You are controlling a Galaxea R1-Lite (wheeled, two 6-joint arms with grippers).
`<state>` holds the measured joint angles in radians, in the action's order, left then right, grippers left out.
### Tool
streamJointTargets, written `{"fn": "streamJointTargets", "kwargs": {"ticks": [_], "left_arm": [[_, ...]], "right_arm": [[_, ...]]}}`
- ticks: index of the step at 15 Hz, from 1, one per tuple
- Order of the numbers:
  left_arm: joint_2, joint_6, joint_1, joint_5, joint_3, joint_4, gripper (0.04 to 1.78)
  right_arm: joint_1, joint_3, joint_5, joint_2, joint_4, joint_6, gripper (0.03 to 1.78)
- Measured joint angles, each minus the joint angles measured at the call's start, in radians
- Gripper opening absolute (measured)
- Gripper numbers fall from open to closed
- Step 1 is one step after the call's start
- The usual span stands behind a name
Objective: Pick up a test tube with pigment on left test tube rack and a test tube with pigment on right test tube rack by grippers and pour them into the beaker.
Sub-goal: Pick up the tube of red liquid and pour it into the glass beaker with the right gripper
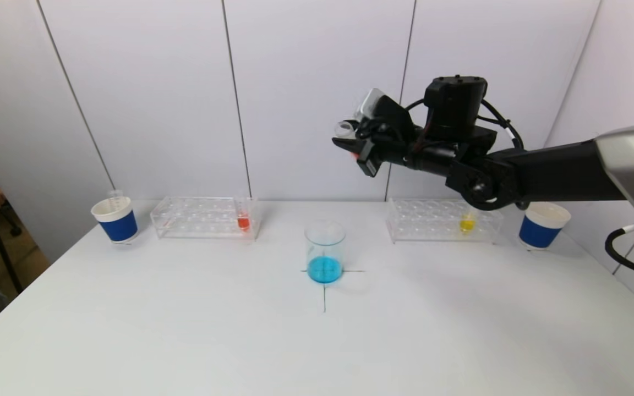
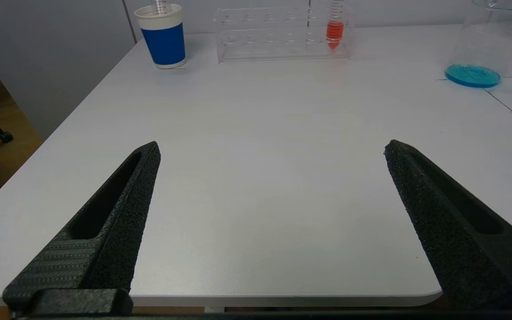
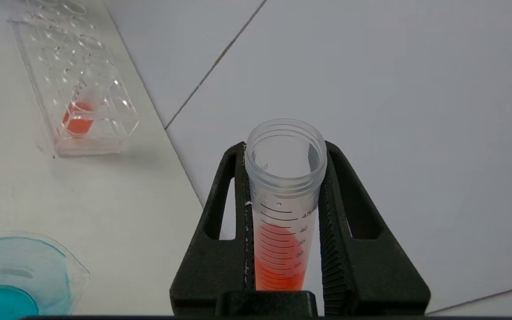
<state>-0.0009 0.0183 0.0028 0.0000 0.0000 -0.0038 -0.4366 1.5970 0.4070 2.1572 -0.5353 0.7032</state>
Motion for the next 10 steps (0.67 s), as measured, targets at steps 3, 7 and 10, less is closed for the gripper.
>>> {"fn": "streamJointTargets", "kwargs": {"ticks": [3,7,10], "left_arm": [[0.000,0.000,0.000,0.000,0.000,0.000,1.76],[0.000,0.000,0.000,0.000,0.000,0.000,1.76],[0.000,0.000,0.000,0.000,0.000,0.000,1.76]], "right_arm": [[0.004,-0.005,0.070,0.013,-0.013,0.143,0.47],[0.000,-0.048,0.100,0.031,-0.113,0.291,0.47],[0.000,-0.089,0.135,0.053,-0.219,0.377,0.47]]}}
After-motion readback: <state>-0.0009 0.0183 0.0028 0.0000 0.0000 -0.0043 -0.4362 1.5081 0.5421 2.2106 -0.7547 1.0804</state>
